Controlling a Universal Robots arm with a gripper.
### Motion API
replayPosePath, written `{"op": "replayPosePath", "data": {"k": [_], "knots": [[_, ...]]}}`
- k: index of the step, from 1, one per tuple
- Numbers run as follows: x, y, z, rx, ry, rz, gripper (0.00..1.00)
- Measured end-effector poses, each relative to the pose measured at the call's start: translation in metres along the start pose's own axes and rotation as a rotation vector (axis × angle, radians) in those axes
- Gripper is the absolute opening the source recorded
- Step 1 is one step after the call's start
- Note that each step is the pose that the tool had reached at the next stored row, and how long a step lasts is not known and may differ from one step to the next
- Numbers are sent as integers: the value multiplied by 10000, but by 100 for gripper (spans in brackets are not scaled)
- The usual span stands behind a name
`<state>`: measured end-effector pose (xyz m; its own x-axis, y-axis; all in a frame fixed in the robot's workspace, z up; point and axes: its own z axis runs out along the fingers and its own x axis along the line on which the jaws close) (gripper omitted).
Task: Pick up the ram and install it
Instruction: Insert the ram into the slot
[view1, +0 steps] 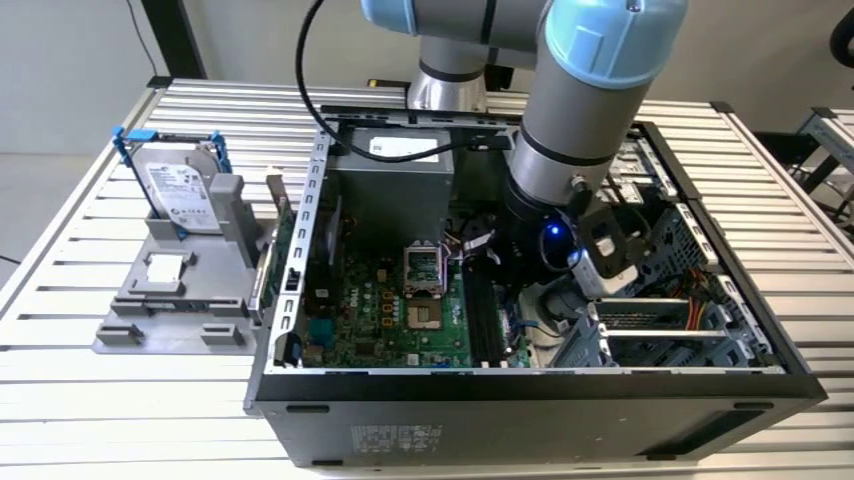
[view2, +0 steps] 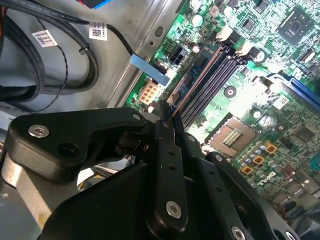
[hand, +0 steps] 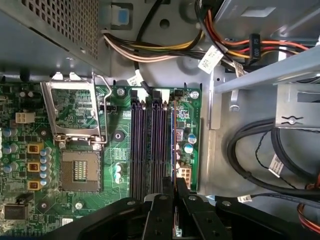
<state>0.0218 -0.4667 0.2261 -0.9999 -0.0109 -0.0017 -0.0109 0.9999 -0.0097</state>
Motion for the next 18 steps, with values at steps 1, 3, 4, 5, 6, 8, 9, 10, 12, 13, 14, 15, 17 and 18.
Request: {"op": "replayPosePath", "data": {"k": [1,3,4,5,6,8,9,10,12,13,14,15,17,18], "knots": [[8,-2,8,1,0,-8,0],[23,-5,17,1,1,-14,0],[28,-6,20,1,0,-14,0],[28,-7,24,2,0,-15,0],[28,-7,29,3,-1,-16,0],[30,-15,34,4,0,-13,0],[34,-18,36,4,0,-5,0],[40,-18,37,5,0,10,0],[49,-20,39,5,0,64,0],[50,-20,40,5,0,87,0],[51,-22,43,5,0,113,0],[52,-23,45,5,1,142,0],[52,-23,45,6,2,153,0],[53,-23,45,7,2,155,0]]}}
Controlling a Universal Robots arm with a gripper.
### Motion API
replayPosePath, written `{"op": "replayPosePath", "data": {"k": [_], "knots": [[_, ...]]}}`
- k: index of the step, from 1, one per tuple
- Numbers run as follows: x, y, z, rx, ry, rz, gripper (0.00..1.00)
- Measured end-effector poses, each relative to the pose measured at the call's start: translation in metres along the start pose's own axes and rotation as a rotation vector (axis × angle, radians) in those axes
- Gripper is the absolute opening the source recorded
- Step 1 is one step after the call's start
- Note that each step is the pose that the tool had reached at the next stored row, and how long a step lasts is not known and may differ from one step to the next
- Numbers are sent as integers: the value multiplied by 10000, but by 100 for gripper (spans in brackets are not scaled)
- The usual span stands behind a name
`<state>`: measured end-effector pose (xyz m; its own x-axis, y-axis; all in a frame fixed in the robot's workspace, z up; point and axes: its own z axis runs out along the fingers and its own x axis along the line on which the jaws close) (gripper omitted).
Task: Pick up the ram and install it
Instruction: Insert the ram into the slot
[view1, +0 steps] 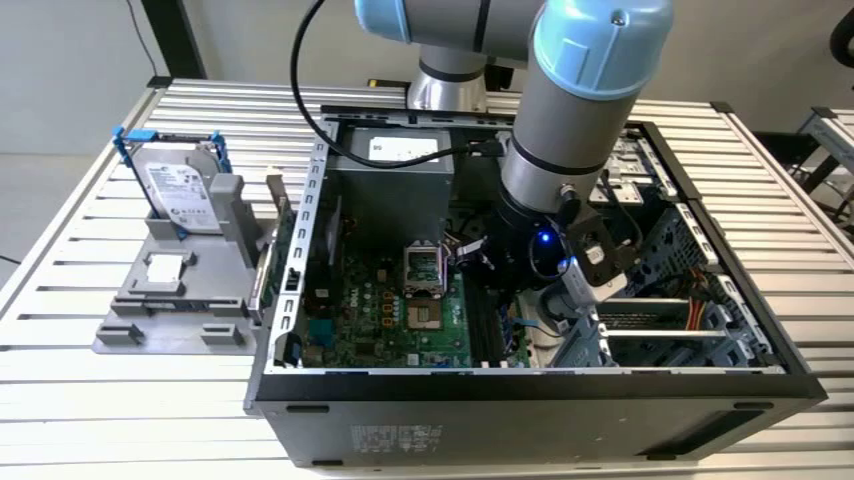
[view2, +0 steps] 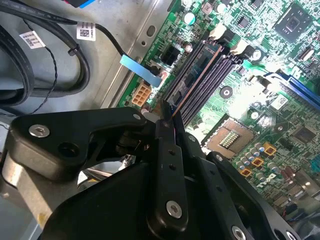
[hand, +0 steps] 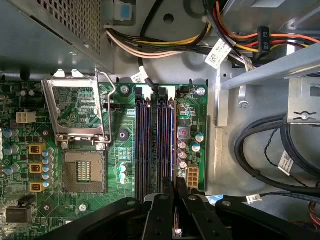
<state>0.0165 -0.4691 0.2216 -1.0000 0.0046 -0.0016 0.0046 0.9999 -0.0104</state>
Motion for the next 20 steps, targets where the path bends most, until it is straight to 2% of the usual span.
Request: {"op": "replayPosePath", "data": {"k": [13,17,20], "knots": [[8,-10,44,-1,3,395,0],[8,-10,75,0,4,425,0],[8,-10,76,2,5,426,0]]}}
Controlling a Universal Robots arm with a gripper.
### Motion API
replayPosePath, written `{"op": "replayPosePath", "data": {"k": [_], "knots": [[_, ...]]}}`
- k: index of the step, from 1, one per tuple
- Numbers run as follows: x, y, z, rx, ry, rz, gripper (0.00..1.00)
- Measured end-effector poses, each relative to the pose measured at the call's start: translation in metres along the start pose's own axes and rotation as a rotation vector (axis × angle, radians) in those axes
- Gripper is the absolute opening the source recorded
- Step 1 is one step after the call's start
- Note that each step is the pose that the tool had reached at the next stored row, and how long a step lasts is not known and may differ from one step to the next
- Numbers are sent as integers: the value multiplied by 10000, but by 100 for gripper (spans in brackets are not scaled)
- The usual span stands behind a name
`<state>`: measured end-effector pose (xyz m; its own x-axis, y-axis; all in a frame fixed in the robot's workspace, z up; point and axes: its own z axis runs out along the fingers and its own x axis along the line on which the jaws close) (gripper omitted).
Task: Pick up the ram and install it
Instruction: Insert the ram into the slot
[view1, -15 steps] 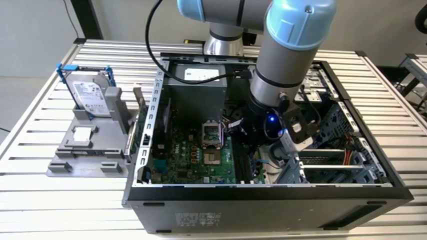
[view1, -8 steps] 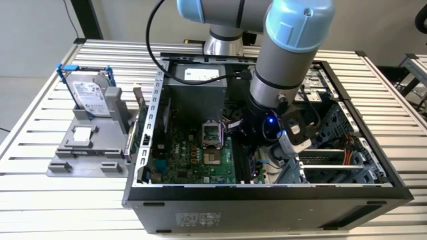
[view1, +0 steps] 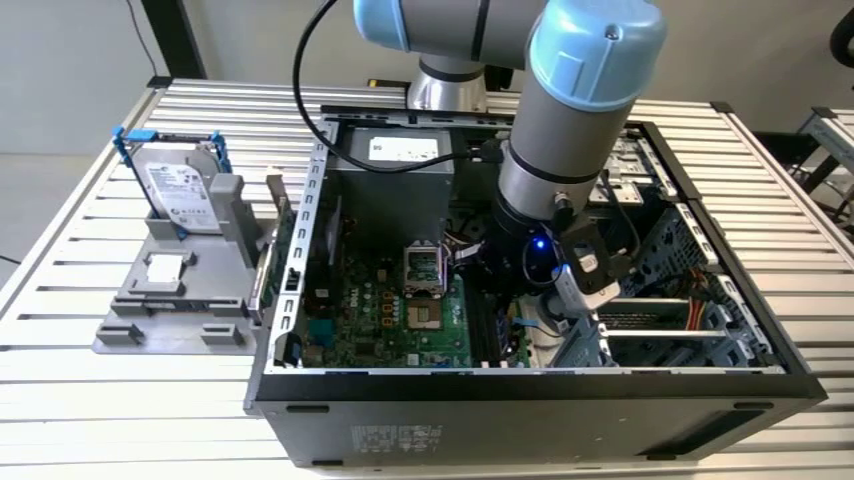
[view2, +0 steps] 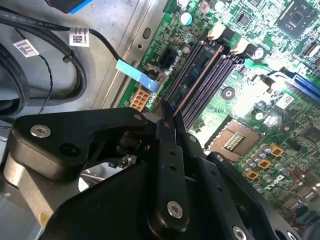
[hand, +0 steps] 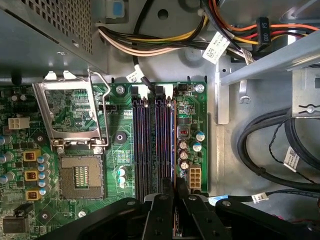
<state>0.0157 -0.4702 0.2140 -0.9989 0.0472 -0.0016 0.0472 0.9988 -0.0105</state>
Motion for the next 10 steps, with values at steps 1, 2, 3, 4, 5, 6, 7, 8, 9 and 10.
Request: {"op": "replayPosePath", "data": {"k": [1,2,3,4,5,6,7,8,9,10], "knots": [[0,0,1,-1,0,0,0],[0,1,2,-3,-1,0,0],[0,0,2,-2,-1,0,0],[0,1,2,-2,-1,0,0],[0,1,2,-2,-1,-2,0],[0,0,2,-2,-1,-20,0],[0,0,2,-2,-1,-64,0],[0,1,3,-3,-1,-98,0],[0,0,3,-3,-2,-138,0],[0,0,3,-3,-2,-192,0]]}}
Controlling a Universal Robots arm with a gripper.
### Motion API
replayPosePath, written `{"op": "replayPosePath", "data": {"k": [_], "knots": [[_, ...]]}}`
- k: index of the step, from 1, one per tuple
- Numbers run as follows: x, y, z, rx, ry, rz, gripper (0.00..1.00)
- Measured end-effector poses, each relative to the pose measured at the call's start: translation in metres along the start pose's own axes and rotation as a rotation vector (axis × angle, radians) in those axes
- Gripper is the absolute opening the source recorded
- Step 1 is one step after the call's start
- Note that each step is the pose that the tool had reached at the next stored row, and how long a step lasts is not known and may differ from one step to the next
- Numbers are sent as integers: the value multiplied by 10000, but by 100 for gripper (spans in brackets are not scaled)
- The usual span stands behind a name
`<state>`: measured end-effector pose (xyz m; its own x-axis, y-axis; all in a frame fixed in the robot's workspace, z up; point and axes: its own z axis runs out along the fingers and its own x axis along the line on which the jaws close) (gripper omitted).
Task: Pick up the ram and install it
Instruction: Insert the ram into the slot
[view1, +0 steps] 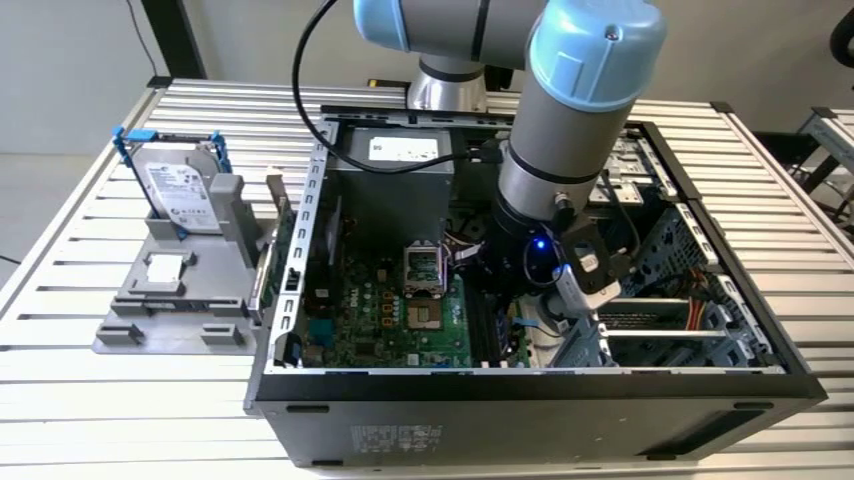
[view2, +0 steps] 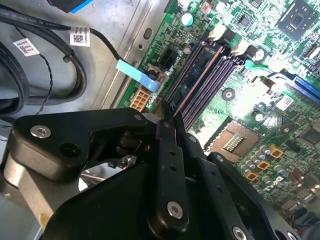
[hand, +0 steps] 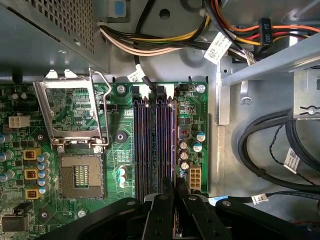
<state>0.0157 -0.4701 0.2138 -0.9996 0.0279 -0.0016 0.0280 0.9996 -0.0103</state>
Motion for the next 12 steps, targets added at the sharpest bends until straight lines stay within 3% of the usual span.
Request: {"op": "replayPosePath", "data": {"k": [7,12], "knots": [[6,-1,3,0,-1,-101,0],[7,0,39,-1,-1,-101,0]]}}
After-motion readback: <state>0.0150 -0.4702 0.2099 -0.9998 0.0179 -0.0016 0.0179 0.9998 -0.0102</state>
